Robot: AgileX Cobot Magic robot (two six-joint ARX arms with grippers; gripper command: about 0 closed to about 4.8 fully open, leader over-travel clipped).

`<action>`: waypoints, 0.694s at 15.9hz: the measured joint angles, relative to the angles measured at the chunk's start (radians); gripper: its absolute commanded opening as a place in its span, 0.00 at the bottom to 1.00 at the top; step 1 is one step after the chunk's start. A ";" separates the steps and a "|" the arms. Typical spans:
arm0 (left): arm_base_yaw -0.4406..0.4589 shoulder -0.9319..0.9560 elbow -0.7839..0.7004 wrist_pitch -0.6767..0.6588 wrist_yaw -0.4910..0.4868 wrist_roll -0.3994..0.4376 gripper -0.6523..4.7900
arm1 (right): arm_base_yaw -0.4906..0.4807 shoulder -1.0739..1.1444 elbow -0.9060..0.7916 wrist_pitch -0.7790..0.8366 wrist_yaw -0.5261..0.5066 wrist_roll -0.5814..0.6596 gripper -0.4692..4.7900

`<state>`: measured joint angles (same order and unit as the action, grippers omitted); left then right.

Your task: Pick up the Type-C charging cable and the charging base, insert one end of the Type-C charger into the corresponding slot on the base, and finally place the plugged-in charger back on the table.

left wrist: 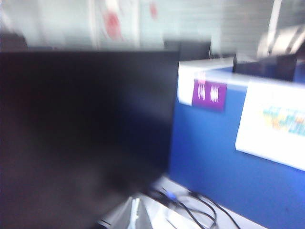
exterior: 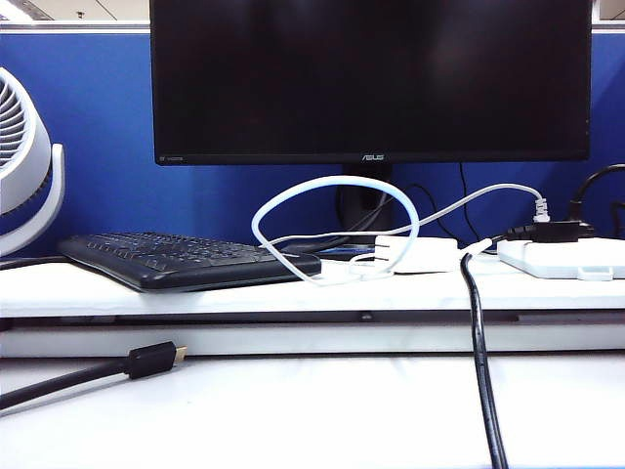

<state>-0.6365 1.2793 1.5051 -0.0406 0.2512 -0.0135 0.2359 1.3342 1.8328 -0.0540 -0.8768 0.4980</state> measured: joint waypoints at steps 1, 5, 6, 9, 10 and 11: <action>0.001 -0.093 0.000 -0.069 -0.010 0.031 0.11 | 0.000 -0.046 0.000 -0.068 0.064 -0.066 0.08; 0.002 -0.465 0.001 -0.438 -0.132 0.113 0.11 | 0.001 -0.277 0.002 -0.466 0.403 -0.386 0.08; 0.002 -0.532 0.001 -0.520 -0.162 0.114 0.11 | 0.001 -0.312 0.002 -0.544 0.441 -0.428 0.08; 0.002 -0.785 -0.040 -0.872 -0.272 0.113 0.11 | 0.001 -0.516 -0.245 -0.634 0.499 -0.514 0.08; 0.002 -0.834 -0.079 -0.915 -0.293 0.110 0.11 | 0.001 -0.573 -0.342 -0.609 0.507 -0.515 0.08; 0.002 -0.899 -0.148 -0.937 -0.309 0.108 0.11 | 0.001 -0.637 -0.455 -0.562 0.508 -0.515 0.08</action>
<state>-0.6346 0.3805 1.3567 -0.9779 -0.0574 0.0948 0.2371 0.6968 1.3781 -0.6159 -0.3687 -0.0170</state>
